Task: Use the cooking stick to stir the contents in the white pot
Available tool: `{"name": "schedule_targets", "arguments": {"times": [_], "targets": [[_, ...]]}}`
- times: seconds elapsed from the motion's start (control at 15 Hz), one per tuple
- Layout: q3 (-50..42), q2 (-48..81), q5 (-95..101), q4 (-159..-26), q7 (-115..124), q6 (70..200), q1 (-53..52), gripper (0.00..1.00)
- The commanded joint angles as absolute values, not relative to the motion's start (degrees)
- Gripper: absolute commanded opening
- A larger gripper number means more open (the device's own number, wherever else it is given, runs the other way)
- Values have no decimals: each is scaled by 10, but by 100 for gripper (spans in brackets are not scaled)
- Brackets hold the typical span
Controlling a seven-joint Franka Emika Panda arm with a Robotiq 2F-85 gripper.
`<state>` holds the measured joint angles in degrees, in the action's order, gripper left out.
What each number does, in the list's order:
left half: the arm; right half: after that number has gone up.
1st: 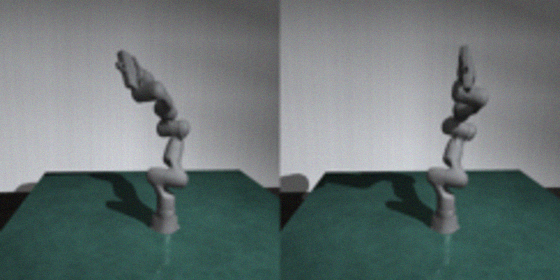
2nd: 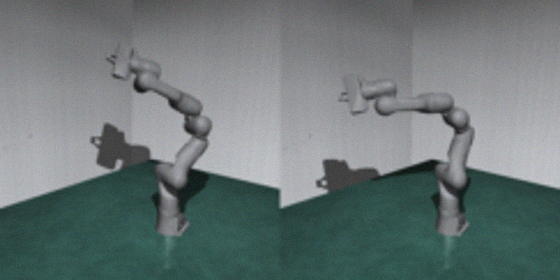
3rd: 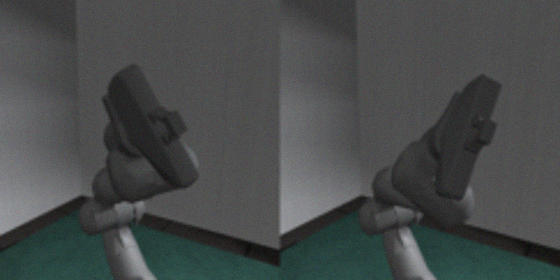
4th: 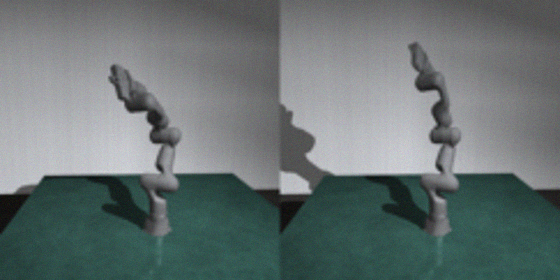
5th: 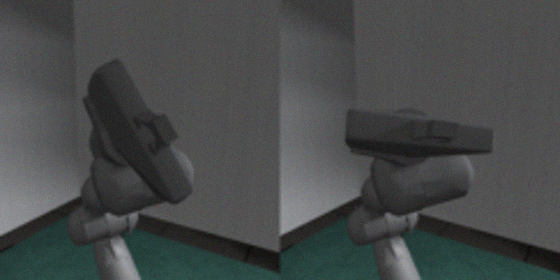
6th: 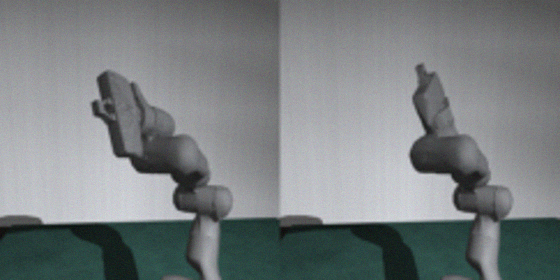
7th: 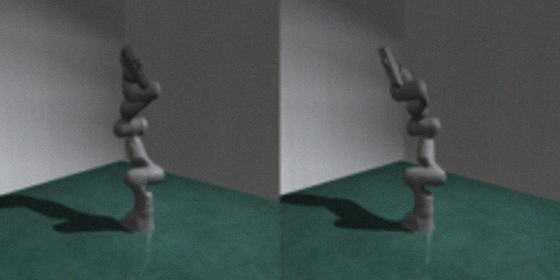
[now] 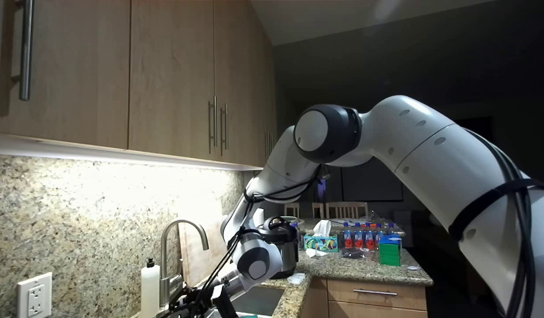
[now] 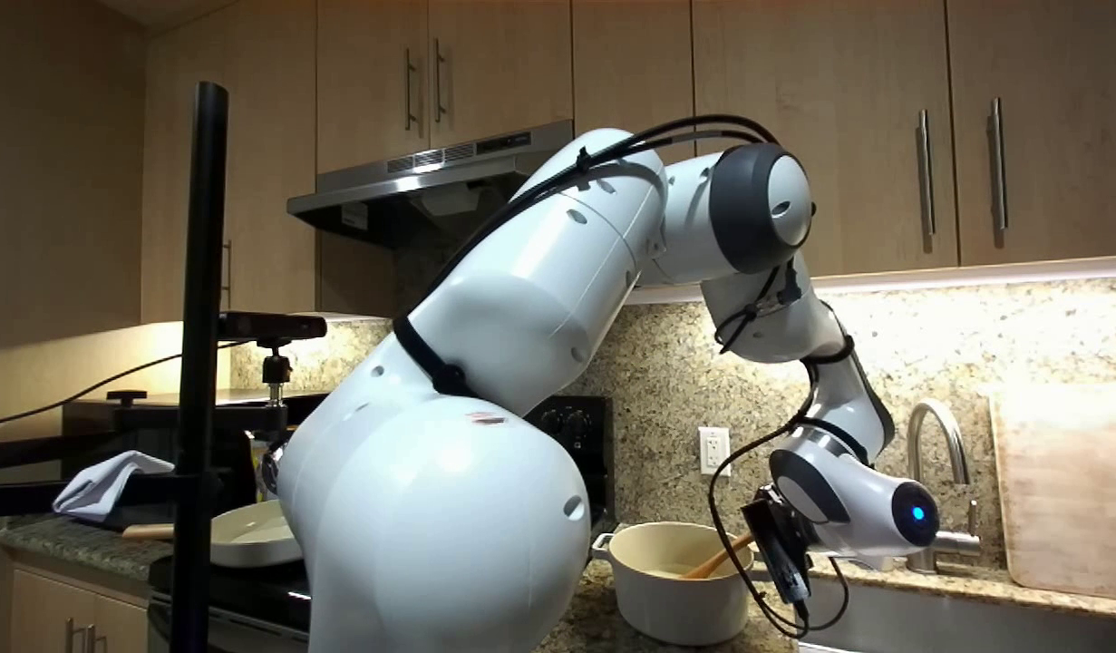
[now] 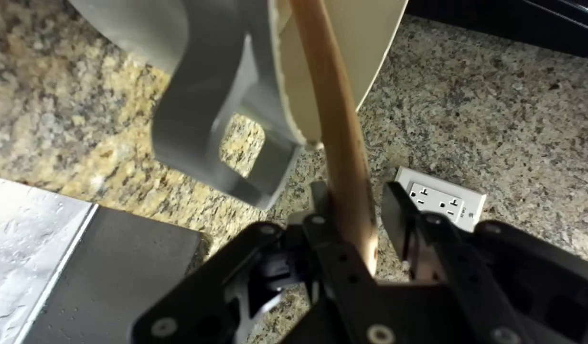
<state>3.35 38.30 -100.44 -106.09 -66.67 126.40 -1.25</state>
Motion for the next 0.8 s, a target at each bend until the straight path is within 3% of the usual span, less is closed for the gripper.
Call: {"name": "schedule_targets", "arguments": {"times": [0.0,0.4,0.73], "targets": [[20,336,-1026,-1101,-702,1275,-30,4],[13,289,-1015,-1127,-708,1304,-58,6],[21,260,-1070,-1149,-686,1433,-96,6]]}}
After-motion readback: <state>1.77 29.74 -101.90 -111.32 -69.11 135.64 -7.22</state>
